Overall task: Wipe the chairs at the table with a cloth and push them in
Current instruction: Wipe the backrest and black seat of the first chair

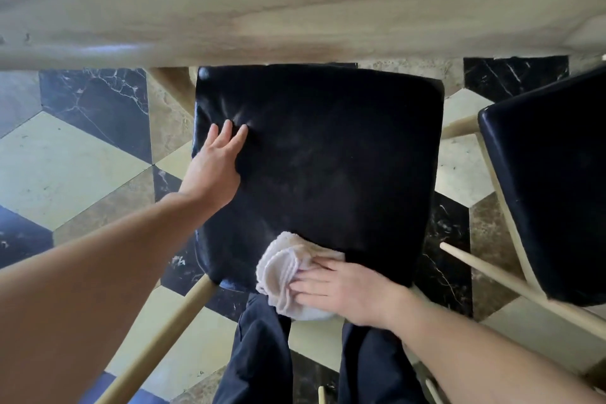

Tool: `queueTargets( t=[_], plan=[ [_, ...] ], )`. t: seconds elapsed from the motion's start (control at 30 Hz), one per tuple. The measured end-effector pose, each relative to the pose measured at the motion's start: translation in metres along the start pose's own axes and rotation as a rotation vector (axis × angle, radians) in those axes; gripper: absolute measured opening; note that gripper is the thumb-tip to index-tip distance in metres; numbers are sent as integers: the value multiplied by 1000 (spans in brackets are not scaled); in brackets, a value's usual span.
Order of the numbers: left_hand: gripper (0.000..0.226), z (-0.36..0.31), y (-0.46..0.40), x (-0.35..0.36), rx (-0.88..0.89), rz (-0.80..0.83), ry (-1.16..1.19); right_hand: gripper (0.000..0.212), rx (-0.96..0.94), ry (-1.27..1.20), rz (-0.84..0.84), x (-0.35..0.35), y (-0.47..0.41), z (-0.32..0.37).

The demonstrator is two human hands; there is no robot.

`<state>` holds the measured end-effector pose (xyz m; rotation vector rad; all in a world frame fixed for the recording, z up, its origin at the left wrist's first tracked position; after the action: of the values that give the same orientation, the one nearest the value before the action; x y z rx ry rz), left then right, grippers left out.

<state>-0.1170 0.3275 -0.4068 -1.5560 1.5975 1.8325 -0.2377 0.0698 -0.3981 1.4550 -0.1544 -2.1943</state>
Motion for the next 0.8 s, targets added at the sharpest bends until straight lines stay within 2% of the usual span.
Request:
queueTargets(
  t=[0.1,0.2,0.3,0.37,0.43,0.5,0.53,0.57,0.7,0.8],
  plan=[
    [96,2,-1,1,6,-5,-34,63,-51,179,86,2,68,-47],
    [95,3,-4,-1,9,-13,-38,76,133,185,27,-11,115,-110],
    [94,5,-7,-4,11,-26,-64,85,521,60,-127,-34,125,-176],
    [96,4,-5,-2,2,-34,-116,86,885,-103,-337,-52,111,-213],
    [99,4,-1,4,-32,-30,-147,85,1210,-248,-561,-69,81,-222],
    [100,5,1,8,-66,-34,-122,86,1386,-330,-686,-78,42,-210],
    [100,6,0,8,-65,-38,-112,87,1371,-362,-712,-77,19,-197],
    [100,7,-2,7,-56,-41,-105,86,1278,-377,-695,-75,-6,-180],
    [103,18,-10,-7,-30,-37,-66,59,598,-254,-531,-56,-78,-60],
    [102,20,-11,-7,2,-30,-50,57,210,-85,-196,-16,-70,4]
  ],
)
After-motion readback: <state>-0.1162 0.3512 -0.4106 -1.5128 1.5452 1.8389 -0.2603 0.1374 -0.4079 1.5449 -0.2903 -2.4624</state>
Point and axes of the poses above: each hand's wrist, its own y-axis away from the middle knuckle, its own x-axis out of the palm, z = x × y, the point moved 7 cm from there along -y, towards the middle knuckle, and after that the axes turned 11 degrees about -x, right-handed, at the moved point
